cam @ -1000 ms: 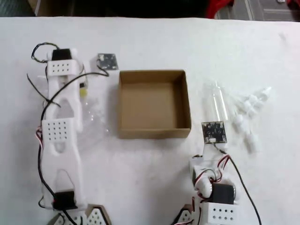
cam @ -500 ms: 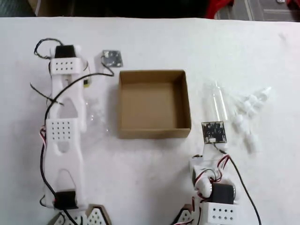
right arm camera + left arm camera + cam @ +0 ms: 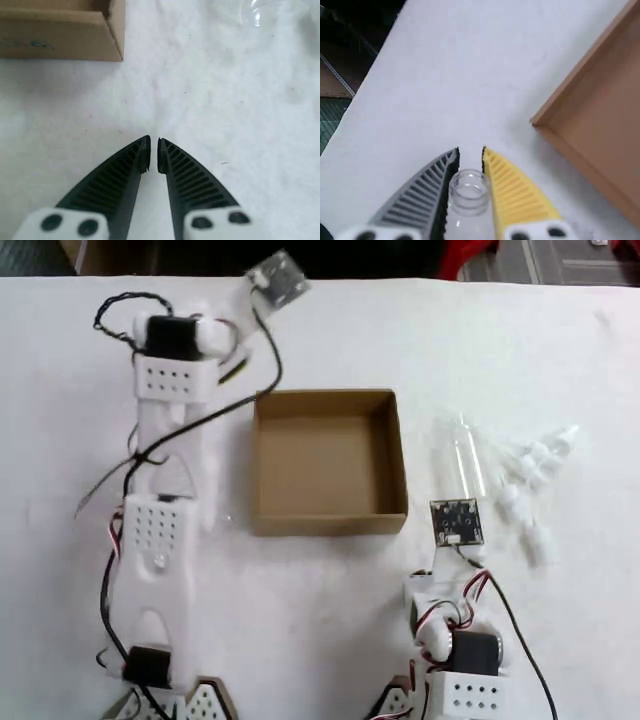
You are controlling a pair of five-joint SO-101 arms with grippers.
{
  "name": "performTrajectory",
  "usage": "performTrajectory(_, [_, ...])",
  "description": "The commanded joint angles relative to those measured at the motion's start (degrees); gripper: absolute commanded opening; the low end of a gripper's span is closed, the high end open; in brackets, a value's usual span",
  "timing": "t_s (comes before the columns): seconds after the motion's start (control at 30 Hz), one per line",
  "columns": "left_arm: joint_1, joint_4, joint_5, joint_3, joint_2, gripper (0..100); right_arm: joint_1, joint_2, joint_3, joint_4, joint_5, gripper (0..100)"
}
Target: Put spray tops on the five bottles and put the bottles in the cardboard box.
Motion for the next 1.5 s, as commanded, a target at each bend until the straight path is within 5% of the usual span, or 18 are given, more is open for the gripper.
performTrajectory(0.0, [4.4,0.8,10.7,-2.1,-8.7,2,0.5,-0.3,0.5,0.3,-0.3,1.6])
performTrajectory(0.9, [9.5,1.1,18.1,-1.4,-35.2,2,0.5,-0.3,0.5,0.3,-0.3,1.6])
performTrajectory(1.2, [15.8,0.5,20.3,31.0,-54.7,2,0.5,-0.3,0.5,0.3,-0.3,1.6])
performTrajectory(1.47, [17.3,-10.9,20.0,54.2,-71.0,2,0.5,-0.3,0.5,0.3,-0.3,1.6])
